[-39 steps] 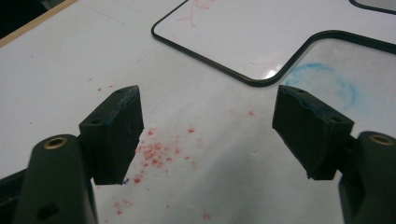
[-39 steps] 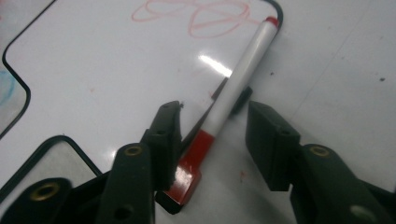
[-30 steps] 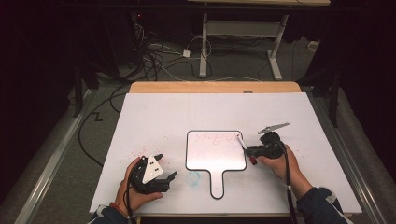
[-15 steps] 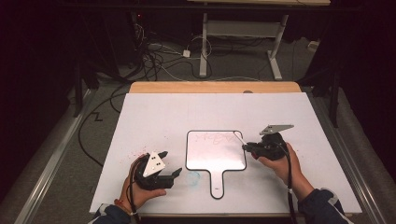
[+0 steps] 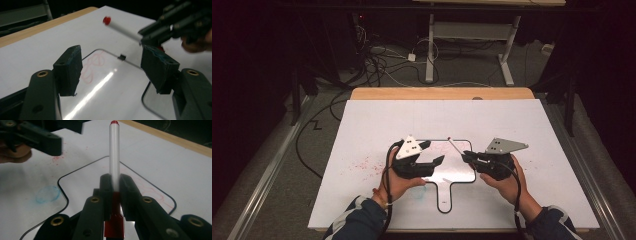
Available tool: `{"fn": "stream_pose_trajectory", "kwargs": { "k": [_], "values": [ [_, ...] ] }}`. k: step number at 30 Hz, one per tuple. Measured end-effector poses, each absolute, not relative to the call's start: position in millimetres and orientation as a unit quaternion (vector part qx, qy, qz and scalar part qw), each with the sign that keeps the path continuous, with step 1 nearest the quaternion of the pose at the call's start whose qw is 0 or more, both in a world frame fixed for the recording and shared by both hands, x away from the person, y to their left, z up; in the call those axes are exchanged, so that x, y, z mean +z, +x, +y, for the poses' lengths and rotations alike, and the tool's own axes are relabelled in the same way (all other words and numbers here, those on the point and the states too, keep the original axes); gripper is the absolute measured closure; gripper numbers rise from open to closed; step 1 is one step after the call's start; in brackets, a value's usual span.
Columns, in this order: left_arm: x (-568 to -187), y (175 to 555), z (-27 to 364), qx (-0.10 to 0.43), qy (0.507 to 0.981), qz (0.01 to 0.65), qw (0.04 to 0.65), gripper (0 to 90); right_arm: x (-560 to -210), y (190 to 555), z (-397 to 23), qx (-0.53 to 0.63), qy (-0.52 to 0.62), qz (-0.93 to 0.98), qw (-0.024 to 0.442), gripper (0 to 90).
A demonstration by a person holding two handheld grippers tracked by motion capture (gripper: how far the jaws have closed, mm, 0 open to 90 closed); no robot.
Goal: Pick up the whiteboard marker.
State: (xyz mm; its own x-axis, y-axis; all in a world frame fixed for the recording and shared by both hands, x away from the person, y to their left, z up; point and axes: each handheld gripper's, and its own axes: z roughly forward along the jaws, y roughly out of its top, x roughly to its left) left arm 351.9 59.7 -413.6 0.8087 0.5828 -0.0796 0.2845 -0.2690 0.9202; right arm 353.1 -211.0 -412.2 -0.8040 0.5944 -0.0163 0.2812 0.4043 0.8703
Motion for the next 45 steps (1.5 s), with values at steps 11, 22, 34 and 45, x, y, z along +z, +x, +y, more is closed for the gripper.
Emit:
{"fn": "stream_pose_trajectory", "kwargs": {
  "k": [11, 22, 34, 45],
  "values": [
    [-411, 359, 30, 0.088, 0.779, 0.257, 0.565, 56.6, -416, 341, -204, 0.482, 0.238, 0.822, 0.187, 81.9],
    [-408, 356, 24, 0.085, 0.777, 0.225, 0.582, 77.1, -420, 339, -198, 0.468, 0.236, 0.826, 0.208, 81.7],
    [-403, 359, 35, 0.127, 0.782, 0.214, 0.571, 78.5, -418, 333, -210, 0.484, 0.244, 0.812, 0.215, 51.4],
    [-409, 369, 55, 0.154, 0.784, 0.223, 0.558, 78.6, -419, 312, -260, 0.462, 0.259, 0.806, 0.265, 37.3]
  ]
}}
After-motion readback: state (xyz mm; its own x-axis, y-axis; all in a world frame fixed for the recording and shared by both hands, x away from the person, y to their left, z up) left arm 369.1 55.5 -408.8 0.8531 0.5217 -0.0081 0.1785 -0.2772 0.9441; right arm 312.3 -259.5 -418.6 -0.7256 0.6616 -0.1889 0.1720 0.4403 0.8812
